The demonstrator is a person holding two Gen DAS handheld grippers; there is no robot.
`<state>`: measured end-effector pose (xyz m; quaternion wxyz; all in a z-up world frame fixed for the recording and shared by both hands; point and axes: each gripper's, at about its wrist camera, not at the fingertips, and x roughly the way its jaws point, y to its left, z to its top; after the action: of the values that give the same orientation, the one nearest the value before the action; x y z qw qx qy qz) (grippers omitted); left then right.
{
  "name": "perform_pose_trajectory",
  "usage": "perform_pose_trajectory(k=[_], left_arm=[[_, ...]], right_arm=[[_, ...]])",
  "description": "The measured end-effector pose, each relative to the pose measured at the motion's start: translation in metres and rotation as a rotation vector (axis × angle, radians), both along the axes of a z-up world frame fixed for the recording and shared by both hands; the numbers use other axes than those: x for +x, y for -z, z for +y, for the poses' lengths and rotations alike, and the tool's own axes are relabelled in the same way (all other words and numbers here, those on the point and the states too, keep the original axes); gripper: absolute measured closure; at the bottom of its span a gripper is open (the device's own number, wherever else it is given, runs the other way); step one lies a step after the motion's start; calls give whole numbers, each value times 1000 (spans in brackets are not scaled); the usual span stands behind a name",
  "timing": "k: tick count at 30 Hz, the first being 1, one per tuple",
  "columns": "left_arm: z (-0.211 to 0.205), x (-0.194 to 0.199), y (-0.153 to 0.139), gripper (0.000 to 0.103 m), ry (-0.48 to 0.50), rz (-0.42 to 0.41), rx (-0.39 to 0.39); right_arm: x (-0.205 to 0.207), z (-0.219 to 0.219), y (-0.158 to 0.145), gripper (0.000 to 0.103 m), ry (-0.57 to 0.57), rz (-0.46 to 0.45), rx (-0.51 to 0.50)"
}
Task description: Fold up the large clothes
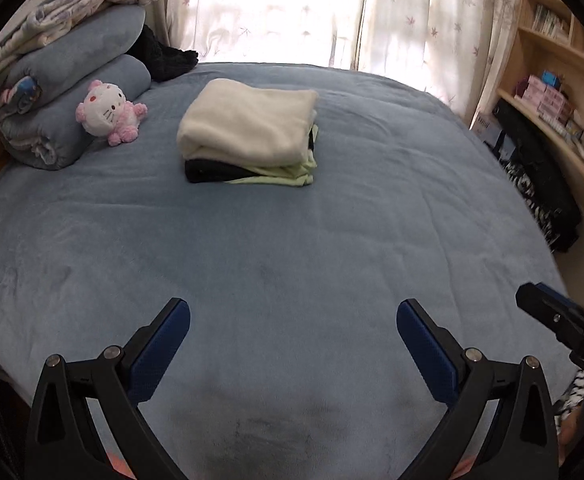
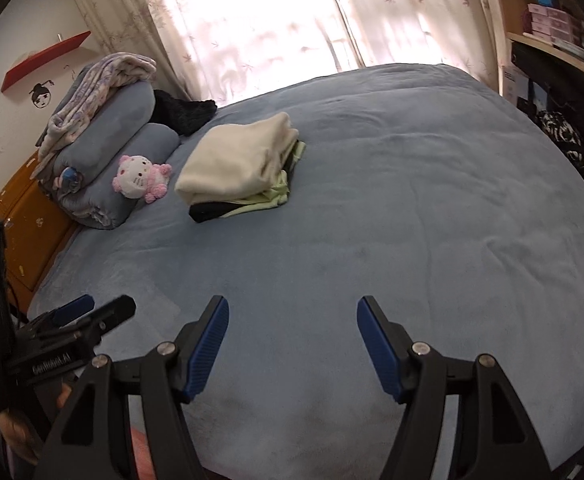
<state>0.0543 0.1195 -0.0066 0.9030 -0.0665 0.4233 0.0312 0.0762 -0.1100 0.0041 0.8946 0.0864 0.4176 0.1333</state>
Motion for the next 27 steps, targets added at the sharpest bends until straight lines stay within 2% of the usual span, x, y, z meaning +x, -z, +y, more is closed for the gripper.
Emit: perform_pose_trajectory(k=[4, 11, 16, 27], left_arm=[[-19, -5, 4, 1, 16, 6, 44], [-31, -7, 1, 1, 41, 1, 47], [-34, -6, -1, 1, 37, -3, 66], [-27, 1, 4, 1, 29, 33, 17]], right_arm=[[-7, 4, 3, 36, 0, -19, -37], [-13, 10, 1, 36, -26, -58, -100], [-14, 11, 2, 36, -41, -62, -96], [-13, 9, 4, 36, -54, -62, -78]])
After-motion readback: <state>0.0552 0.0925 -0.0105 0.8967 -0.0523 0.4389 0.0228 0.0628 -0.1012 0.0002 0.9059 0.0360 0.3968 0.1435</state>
